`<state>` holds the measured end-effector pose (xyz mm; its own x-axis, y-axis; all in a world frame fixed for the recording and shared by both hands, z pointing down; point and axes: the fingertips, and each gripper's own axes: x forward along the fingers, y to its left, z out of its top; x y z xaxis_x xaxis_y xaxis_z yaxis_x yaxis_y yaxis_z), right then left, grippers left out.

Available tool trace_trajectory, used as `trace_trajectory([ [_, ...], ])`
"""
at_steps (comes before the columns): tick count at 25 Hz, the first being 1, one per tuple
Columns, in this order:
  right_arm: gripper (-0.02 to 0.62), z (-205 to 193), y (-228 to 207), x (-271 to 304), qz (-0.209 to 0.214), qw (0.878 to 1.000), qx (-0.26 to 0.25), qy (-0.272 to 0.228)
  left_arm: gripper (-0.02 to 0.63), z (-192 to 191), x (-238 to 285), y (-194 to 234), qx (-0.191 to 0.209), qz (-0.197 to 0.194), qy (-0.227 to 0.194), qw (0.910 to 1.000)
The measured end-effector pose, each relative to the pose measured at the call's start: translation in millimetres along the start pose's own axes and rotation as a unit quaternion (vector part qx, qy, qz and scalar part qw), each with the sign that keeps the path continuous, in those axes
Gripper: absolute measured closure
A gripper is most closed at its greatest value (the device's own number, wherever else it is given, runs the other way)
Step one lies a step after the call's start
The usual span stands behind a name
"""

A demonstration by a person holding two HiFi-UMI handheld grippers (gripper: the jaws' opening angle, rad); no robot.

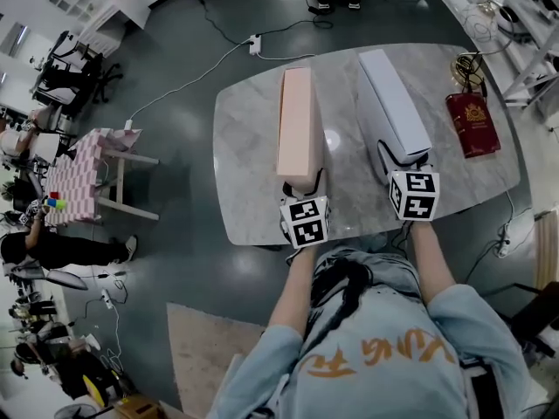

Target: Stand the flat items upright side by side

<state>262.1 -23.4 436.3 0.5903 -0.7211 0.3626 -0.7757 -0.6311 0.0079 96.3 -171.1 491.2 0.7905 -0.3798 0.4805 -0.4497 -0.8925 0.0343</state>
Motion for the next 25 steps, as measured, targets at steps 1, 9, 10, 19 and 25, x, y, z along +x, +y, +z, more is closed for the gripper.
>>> trace_trajectory([
  [1,0.247,1,2,1,0.0,1.0,0.001,0.001,0.29,2,4,-3,0.001,-0.001,0.002,1.0],
  [9,0.247,2,11,17,0.007,1.0,0.006,0.005,0.285,19,35,-35,0.016,-0.025,0.006,0.9995],
  [10,0.247,3,13,18,0.008,1.0,0.007,0.006,0.285,21,37,-37,0.016,-0.028,0.006,0.9995],
  [19,0.242,6,30,28,0.027,0.999,0.015,0.016,0.27,23,53,-69,0.012,-0.063,0.014,0.9978],
  [25,0.245,9,37,34,0.048,0.998,0.028,0.02,0.232,23,52,-97,0.027,-0.12,0.011,0.9923],
])
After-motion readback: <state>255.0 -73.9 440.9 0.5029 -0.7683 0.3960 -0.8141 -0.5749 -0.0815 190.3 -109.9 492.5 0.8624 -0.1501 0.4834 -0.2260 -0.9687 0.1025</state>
